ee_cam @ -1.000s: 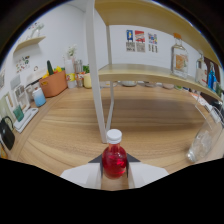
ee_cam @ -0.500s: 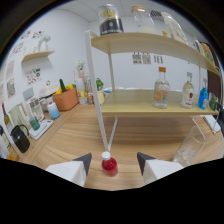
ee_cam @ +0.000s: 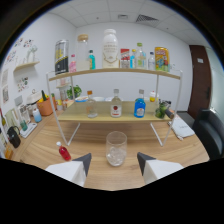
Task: Make me a cup of Vodka Sunrise.
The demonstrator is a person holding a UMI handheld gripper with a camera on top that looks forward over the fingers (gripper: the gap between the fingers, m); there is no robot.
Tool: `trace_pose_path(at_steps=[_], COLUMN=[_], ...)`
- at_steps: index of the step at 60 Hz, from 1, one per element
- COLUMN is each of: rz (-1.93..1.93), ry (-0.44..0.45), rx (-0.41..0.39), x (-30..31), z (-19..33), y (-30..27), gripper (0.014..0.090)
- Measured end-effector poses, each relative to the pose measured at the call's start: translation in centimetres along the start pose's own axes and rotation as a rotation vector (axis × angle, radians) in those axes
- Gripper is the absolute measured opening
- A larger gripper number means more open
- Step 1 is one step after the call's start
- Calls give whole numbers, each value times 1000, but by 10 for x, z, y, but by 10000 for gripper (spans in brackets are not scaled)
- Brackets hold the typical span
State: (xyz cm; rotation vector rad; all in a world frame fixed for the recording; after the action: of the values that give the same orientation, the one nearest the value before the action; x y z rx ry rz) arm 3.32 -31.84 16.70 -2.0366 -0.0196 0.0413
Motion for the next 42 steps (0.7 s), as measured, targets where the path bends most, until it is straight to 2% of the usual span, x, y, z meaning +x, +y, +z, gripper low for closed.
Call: trace_pose_path(at_steps=[6,12,28,42], rz=[25,55,73,77], ry=[38,64,74,42], rx=[-3,35,236,337], x=[36,64,121,158], z=[-11,-20,-27,17], y=[-3,-30,-160,-253], gripper=[851,854,855,849])
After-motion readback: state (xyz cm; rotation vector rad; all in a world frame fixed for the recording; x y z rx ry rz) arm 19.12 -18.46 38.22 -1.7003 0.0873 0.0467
